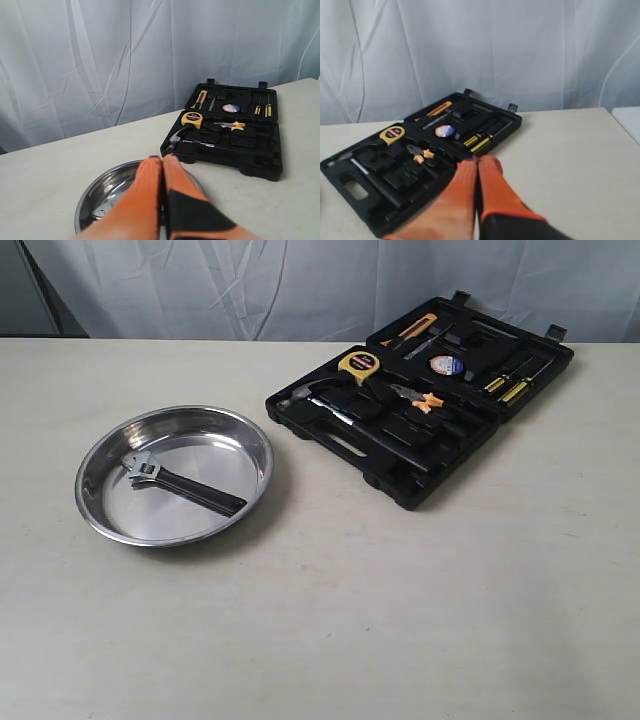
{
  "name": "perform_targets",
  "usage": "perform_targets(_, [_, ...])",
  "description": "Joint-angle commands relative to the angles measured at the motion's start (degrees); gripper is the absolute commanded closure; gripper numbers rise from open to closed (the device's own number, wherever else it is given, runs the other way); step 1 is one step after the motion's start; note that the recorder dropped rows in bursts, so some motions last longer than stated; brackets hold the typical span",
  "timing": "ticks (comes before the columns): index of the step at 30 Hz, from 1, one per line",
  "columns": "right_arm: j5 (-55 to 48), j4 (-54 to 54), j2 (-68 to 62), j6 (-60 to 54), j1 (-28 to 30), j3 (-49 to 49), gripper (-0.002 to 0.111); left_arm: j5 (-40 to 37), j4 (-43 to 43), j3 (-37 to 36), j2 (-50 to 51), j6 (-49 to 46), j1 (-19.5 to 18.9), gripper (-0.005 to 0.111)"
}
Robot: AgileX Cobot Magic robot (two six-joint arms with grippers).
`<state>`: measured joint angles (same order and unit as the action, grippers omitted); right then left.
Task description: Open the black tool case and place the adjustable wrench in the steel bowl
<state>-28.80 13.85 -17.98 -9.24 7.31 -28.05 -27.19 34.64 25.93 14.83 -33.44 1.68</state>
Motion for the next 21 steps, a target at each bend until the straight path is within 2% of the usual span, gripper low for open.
perform_targets(1, [-2.14, -0.52, 4.21, 0.09, 1.33, 5.66, 0.108, 0.24, 0.13, -0.25, -0.27, 0.25, 0.17, 0.107])
perform_targets(6, [1.84, -0.95, 11.13, 0.09, 1.33, 14.69, 0.108, 0.24, 0.13, -0.25, -0.27, 0.15, 0.17, 0.107])
perform_targets(9, [2.7, -3.88, 13.18, 0.54, 1.33, 16.24, 0.108, 0.24, 0.13, -0.25, -0.27, 0.15, 0.17, 0.107])
perform_targets(12, [2.47, -10.55, 13.71, 6.59, 1.33, 16.9, 0.108, 0.24, 0.13, -0.25, -0.27, 0.15, 0.17, 0.107])
perform_targets(21, [5.15, -12.18, 14.32, 7.57, 1.33, 21.02, 0.108, 0.24, 0.13, -0.25, -0.27, 0.17, 0.17, 0.107])
